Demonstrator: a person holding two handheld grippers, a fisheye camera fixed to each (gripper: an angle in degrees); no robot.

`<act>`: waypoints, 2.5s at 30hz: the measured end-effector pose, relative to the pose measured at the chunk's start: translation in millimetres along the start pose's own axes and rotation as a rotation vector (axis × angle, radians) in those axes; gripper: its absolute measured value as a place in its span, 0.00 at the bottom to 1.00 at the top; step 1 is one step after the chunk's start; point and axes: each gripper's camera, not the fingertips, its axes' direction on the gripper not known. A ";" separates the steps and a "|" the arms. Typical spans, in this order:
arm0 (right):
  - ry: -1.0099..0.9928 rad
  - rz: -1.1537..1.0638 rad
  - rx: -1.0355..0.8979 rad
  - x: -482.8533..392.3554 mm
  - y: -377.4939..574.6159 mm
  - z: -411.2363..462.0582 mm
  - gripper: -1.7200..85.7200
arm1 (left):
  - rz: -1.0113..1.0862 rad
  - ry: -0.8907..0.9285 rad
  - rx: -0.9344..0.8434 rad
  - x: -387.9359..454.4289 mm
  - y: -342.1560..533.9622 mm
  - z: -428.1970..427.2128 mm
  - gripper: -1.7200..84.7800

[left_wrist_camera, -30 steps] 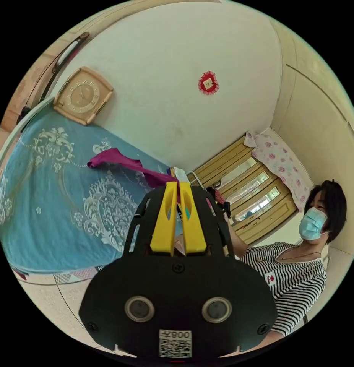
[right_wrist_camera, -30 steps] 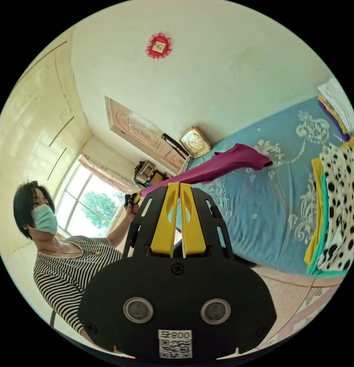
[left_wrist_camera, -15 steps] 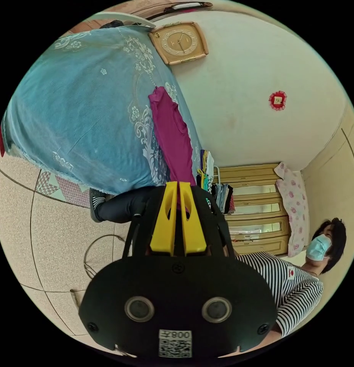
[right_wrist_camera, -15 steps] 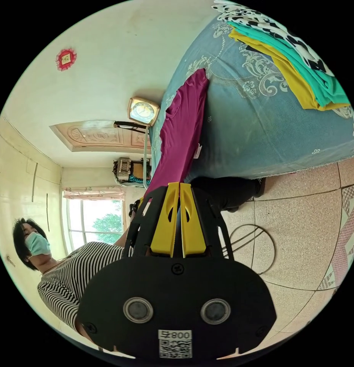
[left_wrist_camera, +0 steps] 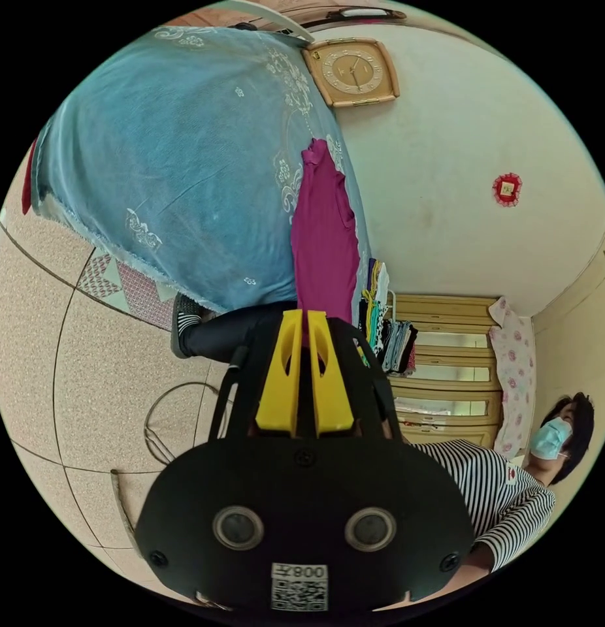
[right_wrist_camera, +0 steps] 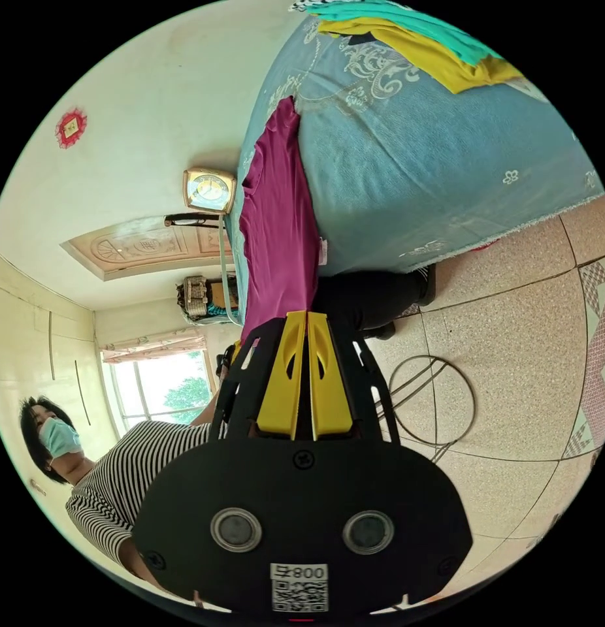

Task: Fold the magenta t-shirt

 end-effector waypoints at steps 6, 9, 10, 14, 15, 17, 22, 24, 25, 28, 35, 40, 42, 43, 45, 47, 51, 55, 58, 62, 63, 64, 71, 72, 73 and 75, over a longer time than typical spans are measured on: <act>-0.013 0.046 0.061 11.0 -6.5 -4.1 0.02 | -0.042 -0.054 0.038 10.4 -22.8 30.4 0.05; 0.000 0.037 0.104 6.7 -14.1 -8.3 0.02 | -0.061 -0.065 0.065 18.1 -35.5 44.2 0.05; 0.004 0.031 0.113 4.4 -16.6 -8.4 0.02 | -0.061 -0.068 0.064 23.7 -42.6 53.0 0.05; 0.042 -0.043 0.132 -22.0 -47.1 4.4 0.02 | 0.006 -0.070 -0.001 59.0 -80.8 105.6 0.06; 0.059 -0.070 0.136 -31.4 -59.3 10.5 0.02 | 0.020 -0.067 -0.018 65.5 -87.8 116.0 0.06; 0.076 -0.108 0.157 -45.4 -79.3 19.8 0.02 | 0.086 -0.053 -0.095 95.3 -118.0 163.5 0.05; 0.130 -0.193 0.249 -80.3 -137.1 42.1 0.03 | 0.271 -0.015 -0.282 170.0 -185.3 281.4 0.06; 0.182 -0.224 0.304 -94.2 -165.8 51.7 0.04 | 0.346 -0.008 -0.356 200.1 -210.2 330.4 0.06; 0.195 -0.228 0.318 -96.8 -172.3 53.8 0.05 | 0.398 -0.004 -0.401 220.5 -226.3 363.6 0.06; 0.256 -0.237 0.383 -106.4 -202.8 64.5 0.07 | 0.518 -0.007 -0.502 270.0 -264.4 447.8 0.07; 0.306 -0.274 0.415 -113.4 -245.5 98.2 0.10 | 0.825 -0.109 -0.671 378.1 -332.9 632.9 0.09; 0.410 -0.317 0.423 -132.6 -256.2 110.7 0.10 | 1.073 -0.251 -0.777 437.6 -352.5 733.6 0.10; 0.459 -0.321 0.410 -138.7 -267.7 114.6 0.11 | 1.165 -0.314 -0.809 455.7 -355.3 766.6 0.10; 0.475 -0.319 0.420 -139.7 -270.4 115.9 0.11 | 1.222 -0.356 -0.831 466.4 -356.4 788.0 0.10; 0.506 -0.321 0.380 -143.4 -283.1 126.7 0.11 | 1.294 -0.422 -0.872 479.0 -357.0 817.9 0.10; 0.542 -0.330 0.371 -147.6 -288.1 136.1 0.10 | 1.371 -0.515 -0.930 490.2 -357.1 854.2 0.10; 0.596 -0.353 0.365 -161.6 -294.3 148.4 0.09 | 1.447 -0.642 -0.989 500.2 -359.3 898.4 0.08; 0.625 -0.353 0.373 -168.3 -296.7 154.3 0.05 | 1.474 -0.685 -0.993 511.2 -367.6 928.0 0.04; 0.617 -0.368 0.348 -172.8 -300.2 158.8 0.03 | 1.461 -0.632 -0.938 524.8 -380.5 934.1 0.03; 0.658 -0.409 0.389 -186.9 -295.8 157.7 0.02 | 1.394 -0.461 -0.829 543.0 -408.1 926.5 0.03; 0.659 -0.434 0.424 -193.2 -291.4 154.5 0.02 | 1.385 -0.438 -0.813 544.4 -412.3 924.5 0.03; 0.658 -0.448 0.441 -196.5 -289.2 153.1 0.02 | 1.357 -0.392 -0.783 545.5 -421.3 920.1 0.03; 0.700 -0.735 0.434 -243.0 -273.2 173.4 0.02 | 1.087 -0.181 -0.676 515.6 -481.9 891.9 0.04; 0.717 -0.788 0.407 -249.5 -272.5 181.7 0.02 | 1.061 -0.174 -0.671 511.8 -486.5 889.9 0.04; 0.723 -0.807 0.390 -251.9 -272.9 185.8 0.02 | 1.024 -0.156 -0.662 505.3 -494.2 885.5 0.04; 0.727 -0.862 0.293 -257.1 -277.9 200.9 0.02 | 0.989 -0.156 -0.655 497.6 -503.1 880.2 0.04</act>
